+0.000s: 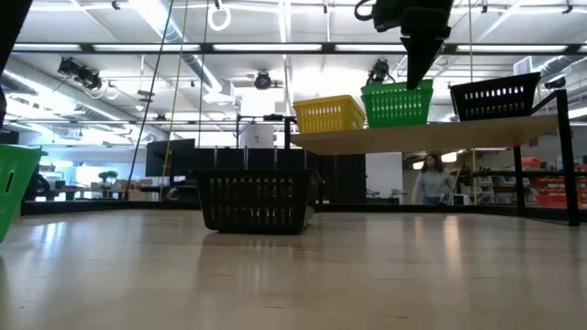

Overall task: Stack baskets on shelf by color
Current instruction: Stack the right green bin on the green bin, then stack the black bin on the black bin

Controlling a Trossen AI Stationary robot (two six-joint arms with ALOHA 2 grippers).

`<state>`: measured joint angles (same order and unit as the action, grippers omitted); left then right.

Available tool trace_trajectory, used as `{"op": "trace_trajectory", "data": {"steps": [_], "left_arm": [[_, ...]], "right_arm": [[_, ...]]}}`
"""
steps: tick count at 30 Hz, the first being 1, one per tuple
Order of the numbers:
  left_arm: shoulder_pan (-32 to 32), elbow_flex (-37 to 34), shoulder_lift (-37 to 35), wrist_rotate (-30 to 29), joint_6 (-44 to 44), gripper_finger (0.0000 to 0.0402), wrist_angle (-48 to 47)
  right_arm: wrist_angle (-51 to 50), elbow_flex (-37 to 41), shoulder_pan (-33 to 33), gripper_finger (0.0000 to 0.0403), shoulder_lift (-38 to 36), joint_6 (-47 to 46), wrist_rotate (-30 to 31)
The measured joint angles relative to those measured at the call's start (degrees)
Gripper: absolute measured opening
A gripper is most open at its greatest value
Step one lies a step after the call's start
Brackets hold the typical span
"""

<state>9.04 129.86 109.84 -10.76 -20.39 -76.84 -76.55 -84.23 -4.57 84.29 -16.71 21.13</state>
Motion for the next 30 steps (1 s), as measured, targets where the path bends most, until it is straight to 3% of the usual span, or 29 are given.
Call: {"op": "trace_trajectory", "data": {"steps": [13, 25, 30], "left_arm": [[0.13, 0.0, 0.0, 0.02, -0.43, 0.0018, -1.22], [0.13, 0.02, -1.75, -0.09, -0.45, 0.0015, -5.29], [1.59, 0.04, -2.72, 2.3, 0.11, 0.0017, -12.44]], "right_arm": [[-0.5, 0.0, -0.42, 0.0084, -0.03, -6.89, -1.95], [-0.15, 0.0, -0.47, 0.0127, -5.82, -10.07, 0.11], [1.39, 0.0, 0.16, 0.0127, -10.48, -10.6, -7.43]]}}
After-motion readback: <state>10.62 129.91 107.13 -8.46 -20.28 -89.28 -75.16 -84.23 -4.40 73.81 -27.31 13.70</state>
